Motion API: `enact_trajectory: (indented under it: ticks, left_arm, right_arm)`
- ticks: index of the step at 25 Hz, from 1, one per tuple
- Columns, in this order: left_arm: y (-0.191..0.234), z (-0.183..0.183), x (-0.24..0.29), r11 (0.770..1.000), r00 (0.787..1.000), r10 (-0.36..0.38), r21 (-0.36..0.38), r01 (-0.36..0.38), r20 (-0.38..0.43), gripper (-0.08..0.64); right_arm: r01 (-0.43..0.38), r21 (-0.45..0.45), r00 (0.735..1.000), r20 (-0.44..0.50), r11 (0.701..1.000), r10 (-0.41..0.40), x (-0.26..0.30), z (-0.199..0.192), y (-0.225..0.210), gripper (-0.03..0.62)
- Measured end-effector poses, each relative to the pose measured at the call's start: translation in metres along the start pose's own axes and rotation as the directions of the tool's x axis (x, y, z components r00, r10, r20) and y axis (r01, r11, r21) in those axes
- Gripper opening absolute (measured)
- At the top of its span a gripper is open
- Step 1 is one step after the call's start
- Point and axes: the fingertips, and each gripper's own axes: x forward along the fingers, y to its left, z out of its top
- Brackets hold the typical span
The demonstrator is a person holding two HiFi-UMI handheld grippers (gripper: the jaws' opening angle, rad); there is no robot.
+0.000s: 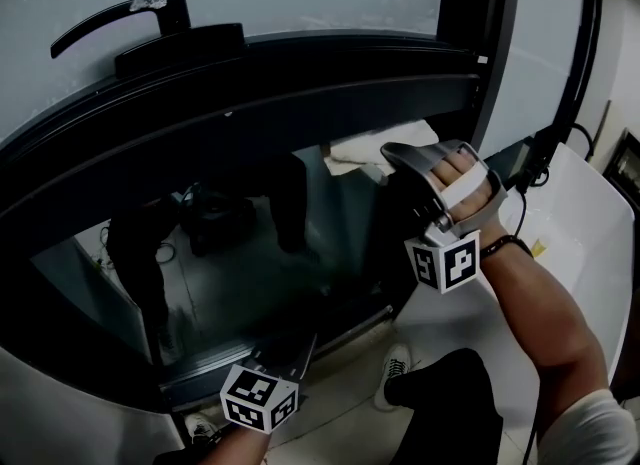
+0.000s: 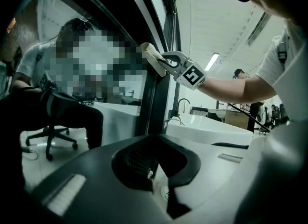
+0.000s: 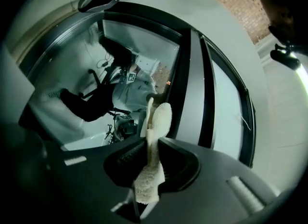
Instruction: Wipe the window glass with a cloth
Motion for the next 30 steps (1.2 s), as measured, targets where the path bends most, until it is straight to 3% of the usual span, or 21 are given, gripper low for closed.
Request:
enact_trajectory:
  ticks: [6,11,15,30]
  left_arm:
    - [0.008,-0.002,0.000,1.000,1.000,0.008,-0.009,-0.008,0.000,0.017]
    - [0.014,-0.008,0.003,1.000,1.000,0.009,-0.027,-0.009,-0.012,0.017]
    - [0.017,-0.008,0.005,0.999,1.000,0.008,-0.033,-0.009,-0.014,0.017]
    - [0.020,-0.016,0.016,0.999,0.999,-0.002,-0.053,0.000,-0.035,0.017]
  right_arm:
    - [0.003,-0.003,1.000,0.001,1.000,-0.003,0.021,-0.009,0.007,0.060]
    - [0.008,0.140,1.000,-0.016,0.990,-0.006,0.032,-0.012,0.016,0.061]
    - [-0.011,0.184,1.000,-0.014,0.983,0.013,0.039,-0.010,0.027,0.061]
    - [-0.060,0.232,0.998,0.009,0.971,0.060,0.044,-0.007,0.051,0.061]
